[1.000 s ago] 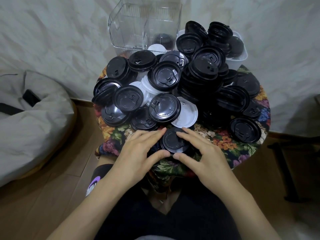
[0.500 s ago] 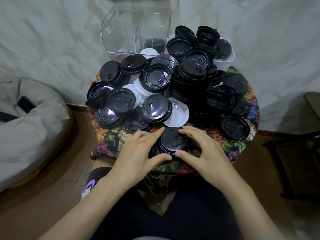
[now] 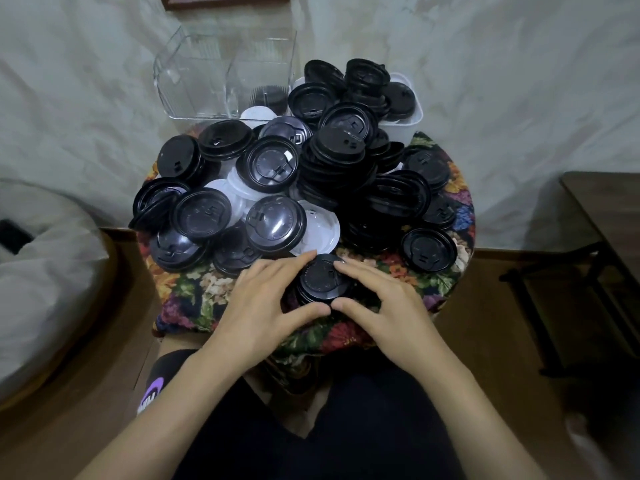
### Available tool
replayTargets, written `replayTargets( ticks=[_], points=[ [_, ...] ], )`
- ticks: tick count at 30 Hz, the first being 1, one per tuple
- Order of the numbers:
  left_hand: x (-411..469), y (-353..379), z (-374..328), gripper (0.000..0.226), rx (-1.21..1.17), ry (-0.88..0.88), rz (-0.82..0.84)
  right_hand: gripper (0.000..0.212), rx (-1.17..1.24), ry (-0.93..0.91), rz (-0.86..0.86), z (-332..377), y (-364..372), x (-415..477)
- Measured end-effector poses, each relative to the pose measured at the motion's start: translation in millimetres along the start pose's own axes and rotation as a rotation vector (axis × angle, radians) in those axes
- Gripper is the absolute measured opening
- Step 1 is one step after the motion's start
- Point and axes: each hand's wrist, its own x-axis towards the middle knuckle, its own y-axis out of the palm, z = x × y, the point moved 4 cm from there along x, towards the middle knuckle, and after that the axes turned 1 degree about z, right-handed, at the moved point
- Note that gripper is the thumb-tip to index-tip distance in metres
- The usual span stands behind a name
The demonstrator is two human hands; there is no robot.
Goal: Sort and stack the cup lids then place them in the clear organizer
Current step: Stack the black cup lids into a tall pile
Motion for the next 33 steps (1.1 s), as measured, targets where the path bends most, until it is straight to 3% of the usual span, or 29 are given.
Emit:
replayTargets(
  ticks=[3, 6, 9, 13, 15, 19, 23, 29, 33],
  points=[
    [-1, -1, -5, 0.083, 0.036, 0.010, -0.021, 0.047, 0.149, 0.024, 0.037, -1, -6, -1],
    [-1, -2, -7, 0.083, 0.048, 0.001, -0.024, 0.037, 0.322, 0.102, -0.086, -6, -20, -1],
    [-2, -2, -7, 0.082, 0.035, -0.009, -0.024, 0.027, 0.009, 0.137, -0.274, -12, -46, -7],
    [-1, -2, -8, 0.083, 0.032, -0.014, -0.026, 0.036, -0.438, 0.258, -0.266, -22, -65, -8],
    [-2, -2, -9, 0.082, 0.029, -0.015, -0.025, 0.038, -0.507, 0.328, -0.230, -29, -64, -6],
    [-4, -2, -7, 0.080, -0.005, -0.020, -0.021, 0.019, -0.473, 0.306, -0.232, -27, -61, -8],
    [-5, -5, -6, 0.080, -0.025, -0.026, -0.004, 0.004, -0.252, 0.227, -0.229, -6, -70, -18],
    [-4, -4, -3, 0.086, -0.070, -0.034, 0.011, 0.011, 0.612, 0.266, -0.174, 2, -51, -12],
    [-4, -3, -1, 0.091, -0.088, -0.051, 0.023, 0.018, 0.956, 0.339, -0.168, 1, -29, -4]
  ],
)
